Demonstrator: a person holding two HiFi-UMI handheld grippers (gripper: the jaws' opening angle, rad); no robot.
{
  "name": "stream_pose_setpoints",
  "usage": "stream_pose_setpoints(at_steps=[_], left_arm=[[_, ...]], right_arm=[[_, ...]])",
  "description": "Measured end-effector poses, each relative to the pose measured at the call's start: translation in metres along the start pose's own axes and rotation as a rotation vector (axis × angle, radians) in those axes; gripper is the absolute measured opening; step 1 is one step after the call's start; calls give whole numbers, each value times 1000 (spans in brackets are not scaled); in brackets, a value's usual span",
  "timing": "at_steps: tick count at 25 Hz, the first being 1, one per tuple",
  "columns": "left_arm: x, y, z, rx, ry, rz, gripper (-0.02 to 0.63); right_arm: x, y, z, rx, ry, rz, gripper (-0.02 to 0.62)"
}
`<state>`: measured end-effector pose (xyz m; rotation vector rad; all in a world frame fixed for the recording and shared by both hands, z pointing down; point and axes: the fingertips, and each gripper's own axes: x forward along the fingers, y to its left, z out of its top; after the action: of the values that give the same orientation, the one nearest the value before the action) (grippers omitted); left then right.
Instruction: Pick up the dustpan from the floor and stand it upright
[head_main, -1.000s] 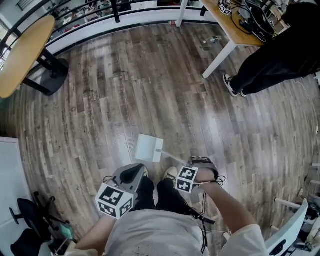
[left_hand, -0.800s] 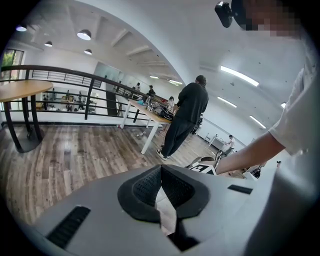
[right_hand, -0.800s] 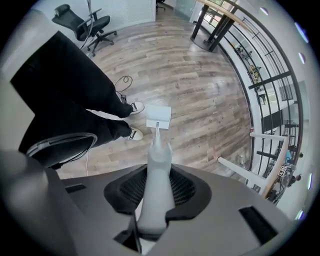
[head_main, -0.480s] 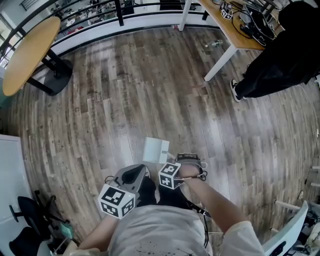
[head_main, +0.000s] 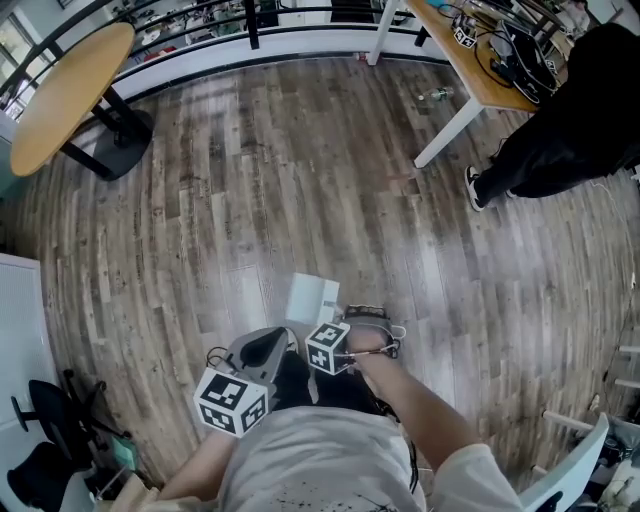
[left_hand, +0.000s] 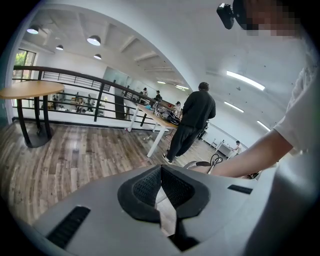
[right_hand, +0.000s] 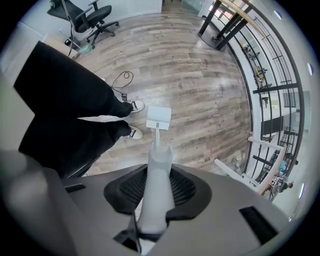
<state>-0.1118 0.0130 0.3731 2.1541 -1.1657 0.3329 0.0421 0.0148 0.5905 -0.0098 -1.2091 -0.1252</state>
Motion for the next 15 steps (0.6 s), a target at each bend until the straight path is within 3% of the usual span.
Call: stream_pose_setpoints(at_steps=[15], left_arm=[[-16, 3, 4, 11, -26, 34, 23]], right_arm=[[-1, -8, 2, 0, -10, -29, 146]])
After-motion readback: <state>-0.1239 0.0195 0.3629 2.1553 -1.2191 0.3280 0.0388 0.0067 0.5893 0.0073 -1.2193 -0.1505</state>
